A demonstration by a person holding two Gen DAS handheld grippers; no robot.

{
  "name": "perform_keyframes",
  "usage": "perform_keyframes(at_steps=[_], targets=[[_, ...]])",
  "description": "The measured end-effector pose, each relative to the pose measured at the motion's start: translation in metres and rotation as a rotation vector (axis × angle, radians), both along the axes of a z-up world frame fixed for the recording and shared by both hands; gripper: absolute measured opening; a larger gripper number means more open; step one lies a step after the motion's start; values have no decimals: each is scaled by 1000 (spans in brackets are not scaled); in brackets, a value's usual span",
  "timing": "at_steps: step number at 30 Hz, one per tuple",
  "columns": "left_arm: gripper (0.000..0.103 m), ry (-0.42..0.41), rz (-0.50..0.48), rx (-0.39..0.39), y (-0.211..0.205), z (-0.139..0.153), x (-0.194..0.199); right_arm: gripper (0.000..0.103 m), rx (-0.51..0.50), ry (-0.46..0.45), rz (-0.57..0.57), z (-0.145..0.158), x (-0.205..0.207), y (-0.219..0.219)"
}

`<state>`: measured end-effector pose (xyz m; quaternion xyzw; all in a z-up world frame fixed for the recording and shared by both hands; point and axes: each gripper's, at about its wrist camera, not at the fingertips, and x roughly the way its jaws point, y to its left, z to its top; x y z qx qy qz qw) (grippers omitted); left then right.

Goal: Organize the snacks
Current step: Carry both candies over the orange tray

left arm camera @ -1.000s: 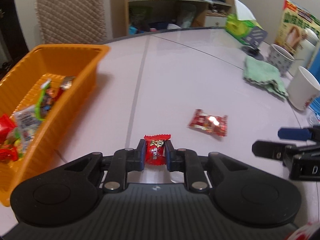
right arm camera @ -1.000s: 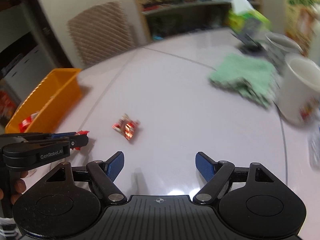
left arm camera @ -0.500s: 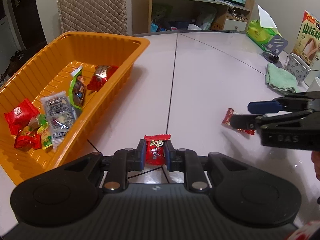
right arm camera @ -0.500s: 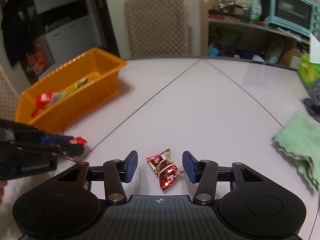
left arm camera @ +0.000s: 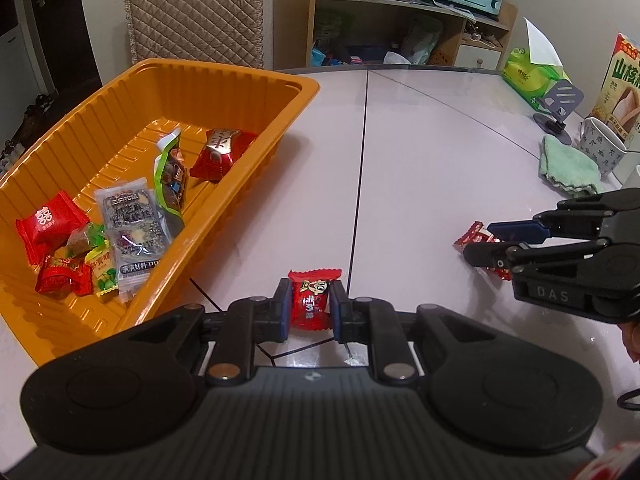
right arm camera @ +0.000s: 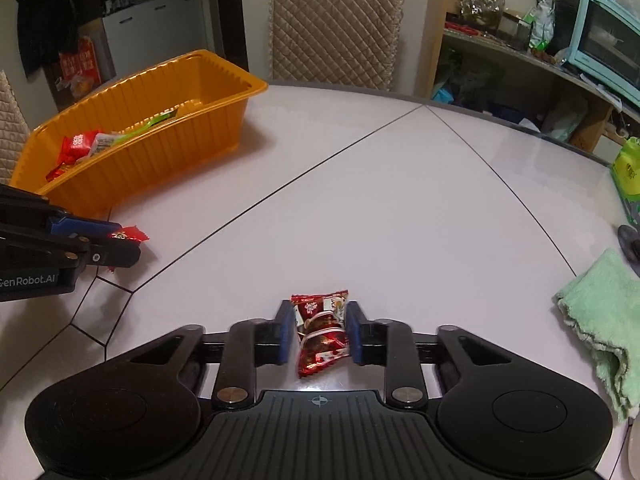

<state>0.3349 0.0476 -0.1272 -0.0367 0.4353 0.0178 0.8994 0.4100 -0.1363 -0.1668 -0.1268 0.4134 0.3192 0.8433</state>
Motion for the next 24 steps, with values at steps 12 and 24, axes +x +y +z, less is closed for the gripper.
perform_keyframes(at_steps=[12,24], targets=[[17,-8,-1,-4,2,5,-4,24,-17,15,-28,4,2,9],[17,-26,-13,-9,1,16,-15,19,5,28,-34,14,-9,6]])
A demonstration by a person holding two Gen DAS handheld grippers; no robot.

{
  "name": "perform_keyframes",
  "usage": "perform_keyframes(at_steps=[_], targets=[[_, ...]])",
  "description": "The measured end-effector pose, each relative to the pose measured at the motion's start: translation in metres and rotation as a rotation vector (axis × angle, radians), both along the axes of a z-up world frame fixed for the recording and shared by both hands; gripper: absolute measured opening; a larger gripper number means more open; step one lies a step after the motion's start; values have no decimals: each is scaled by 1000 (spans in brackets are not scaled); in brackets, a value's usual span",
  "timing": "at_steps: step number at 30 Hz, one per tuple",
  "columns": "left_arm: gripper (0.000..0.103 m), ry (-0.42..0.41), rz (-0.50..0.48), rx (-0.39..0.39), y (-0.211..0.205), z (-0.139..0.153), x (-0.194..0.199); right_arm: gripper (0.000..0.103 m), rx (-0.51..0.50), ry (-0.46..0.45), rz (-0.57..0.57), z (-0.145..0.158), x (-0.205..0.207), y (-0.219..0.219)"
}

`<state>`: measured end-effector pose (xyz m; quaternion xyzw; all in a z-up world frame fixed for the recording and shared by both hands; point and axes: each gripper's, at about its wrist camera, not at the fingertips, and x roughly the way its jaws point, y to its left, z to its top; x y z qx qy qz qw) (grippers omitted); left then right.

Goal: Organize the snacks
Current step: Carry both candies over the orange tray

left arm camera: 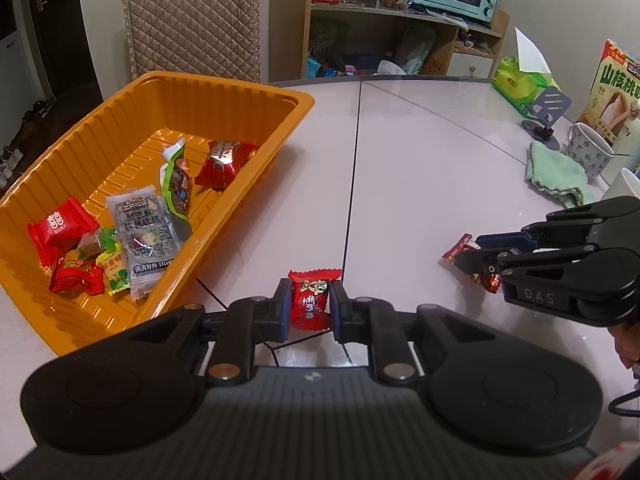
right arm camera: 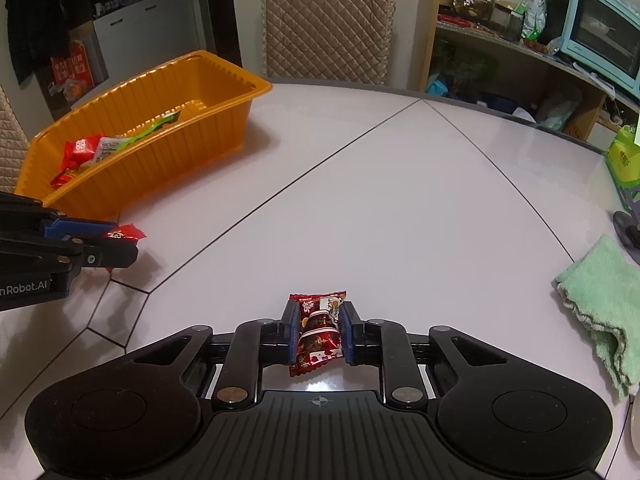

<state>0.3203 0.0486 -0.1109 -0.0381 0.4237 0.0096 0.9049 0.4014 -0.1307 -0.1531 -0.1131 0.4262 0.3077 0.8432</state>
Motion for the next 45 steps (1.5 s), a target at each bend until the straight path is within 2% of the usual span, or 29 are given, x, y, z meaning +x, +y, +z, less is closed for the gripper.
perform_keyframes(at_steps=[14,26,36,45], targets=[[17,-22,-3,-18,6,22,-34,19,77,-13,-1,38,-38,-3],[17,-55,14,-22,28,56,-70,19,138,-30,86,76,-73,30],[17,-93,72,-15,65,80,-78,19,196,-33,154,95,-68,77],[17,-118,134,-9,102,89,-54,19,230,-27,190,97,-45,124]])
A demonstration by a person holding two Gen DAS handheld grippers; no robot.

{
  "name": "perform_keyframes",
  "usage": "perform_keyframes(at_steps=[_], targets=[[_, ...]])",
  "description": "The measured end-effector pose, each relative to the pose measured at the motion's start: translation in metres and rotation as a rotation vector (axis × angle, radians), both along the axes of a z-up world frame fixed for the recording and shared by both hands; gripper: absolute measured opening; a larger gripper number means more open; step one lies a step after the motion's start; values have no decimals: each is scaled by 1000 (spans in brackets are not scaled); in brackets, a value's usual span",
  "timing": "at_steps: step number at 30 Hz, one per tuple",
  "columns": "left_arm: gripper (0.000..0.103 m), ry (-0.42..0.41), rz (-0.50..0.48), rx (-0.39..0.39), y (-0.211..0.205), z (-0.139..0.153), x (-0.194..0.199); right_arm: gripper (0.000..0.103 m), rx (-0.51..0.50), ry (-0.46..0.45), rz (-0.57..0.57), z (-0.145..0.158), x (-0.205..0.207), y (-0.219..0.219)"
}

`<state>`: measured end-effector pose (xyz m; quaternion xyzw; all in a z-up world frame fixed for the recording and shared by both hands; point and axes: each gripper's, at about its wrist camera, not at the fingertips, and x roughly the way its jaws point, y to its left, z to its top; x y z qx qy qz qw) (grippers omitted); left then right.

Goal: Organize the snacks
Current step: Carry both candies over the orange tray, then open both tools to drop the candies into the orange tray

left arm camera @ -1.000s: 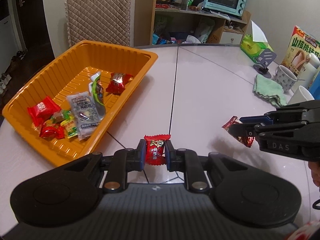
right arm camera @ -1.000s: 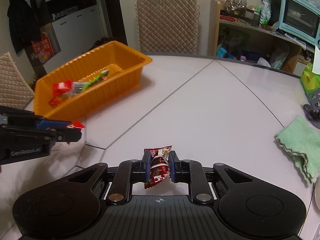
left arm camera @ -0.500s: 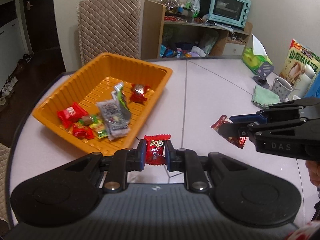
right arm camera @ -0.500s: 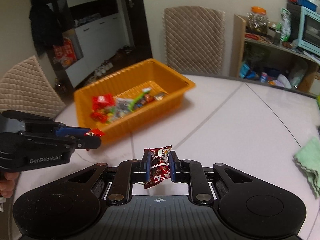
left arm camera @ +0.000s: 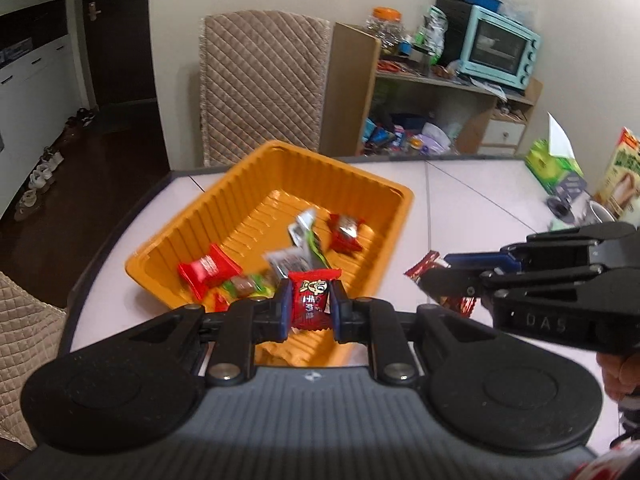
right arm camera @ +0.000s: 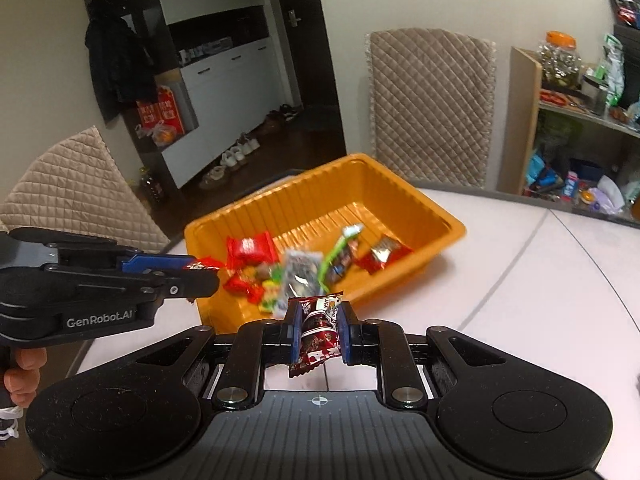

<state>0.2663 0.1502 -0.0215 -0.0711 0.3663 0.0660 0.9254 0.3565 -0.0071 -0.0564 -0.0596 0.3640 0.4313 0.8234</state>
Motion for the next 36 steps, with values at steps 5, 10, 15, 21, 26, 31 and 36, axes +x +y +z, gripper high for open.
perform_keyframes(at_steps=[5,10,15,21,26,31,36], targets=[[17,-9,22,15,18,1,17,19,15,7,8,-1,16,20],[17,-10,41,18,32,-1,32,19,25,15,9,-4,34,35],[17,-10,47,26,43,-4,49,19,26,9,7,-7,51,47],[17,-7,43,39,52,-10,69,19,29,4,-13,-13,73,60],[17,6,45,38,60,-18,88,19,44,10,-29,-19,91,69],[17,20,53,21,69,-27,105,19,53,15,-54,-26,109,76],[17,33,55,9,73,-35,122,19,66,35,-74,-32,126,80]])
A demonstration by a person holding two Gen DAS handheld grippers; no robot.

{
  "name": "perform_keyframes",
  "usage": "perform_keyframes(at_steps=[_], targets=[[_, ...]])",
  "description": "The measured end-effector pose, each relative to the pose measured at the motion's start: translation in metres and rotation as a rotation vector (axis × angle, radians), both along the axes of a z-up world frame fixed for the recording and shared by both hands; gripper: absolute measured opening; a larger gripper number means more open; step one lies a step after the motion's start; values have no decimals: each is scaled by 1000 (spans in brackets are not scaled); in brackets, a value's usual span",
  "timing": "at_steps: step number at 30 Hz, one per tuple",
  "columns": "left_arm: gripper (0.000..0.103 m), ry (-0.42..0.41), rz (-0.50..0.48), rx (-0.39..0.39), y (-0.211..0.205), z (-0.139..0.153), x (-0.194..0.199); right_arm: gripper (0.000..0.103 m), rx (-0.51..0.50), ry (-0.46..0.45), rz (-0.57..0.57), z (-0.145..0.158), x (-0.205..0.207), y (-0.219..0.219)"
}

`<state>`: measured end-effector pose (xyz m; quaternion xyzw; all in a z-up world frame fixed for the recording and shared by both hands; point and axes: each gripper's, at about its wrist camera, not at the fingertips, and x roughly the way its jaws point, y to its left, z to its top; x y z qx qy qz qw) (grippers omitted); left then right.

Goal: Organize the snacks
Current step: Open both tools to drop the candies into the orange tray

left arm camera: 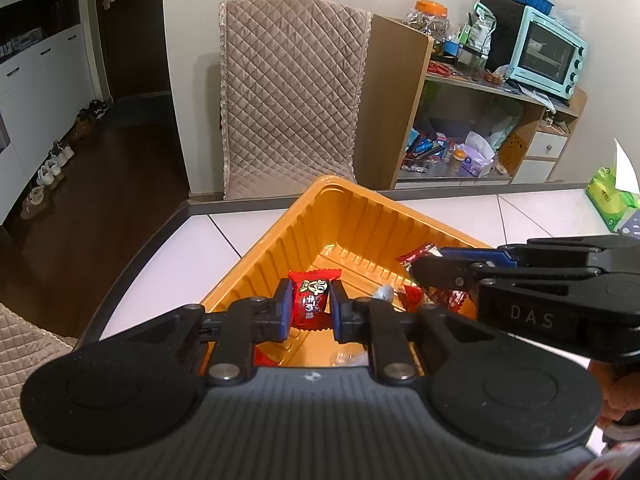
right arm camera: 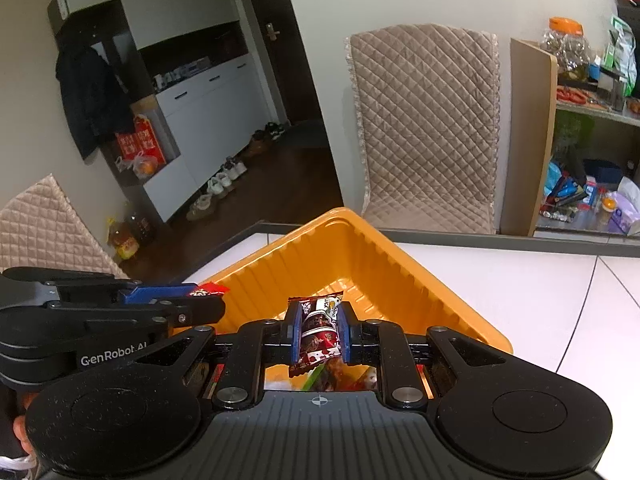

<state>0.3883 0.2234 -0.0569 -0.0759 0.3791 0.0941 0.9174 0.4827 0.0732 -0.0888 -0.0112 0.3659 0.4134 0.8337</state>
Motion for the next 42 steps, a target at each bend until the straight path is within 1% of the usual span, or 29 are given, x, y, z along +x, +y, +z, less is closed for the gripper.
perform_keyframes(at_steps=[12,15,17,27,31,33,36,37,39,41,42], targets=[[18,35,-5,-16,1,-16,30,19,17,35,-32,-12,22,4],[23,43,-6,-10,1,-19,32,19,21,42,-36,-15,23,2],[31,47,-3,-7,1,-20,33,19,22,44,-38,-15,24,1],[33,77,11,-10,8,-25,27,19,40,52,-37,-16,26,6],[36,82,16,-10,11,-25,24,19,75,27,-43,-12,26,10],[38,85,18,-13,12,-24,22,19,103,21,-56,-9,27,11],[45,84,20,-20,12,-22,16,20,146,33,-59,-5,28,9],[46,83,23,-23,12,-22,13,22,148,38,-60,-4,28,8],[46,87,36,-29,13,-20,7,32,140,45,-68,-3,27,4],[49,89,46,-39,13,-17,0,49,134,39,-79,0,23,-1],[50,88,46,-46,14,-15,-3,51,134,34,-80,1,19,-5]])
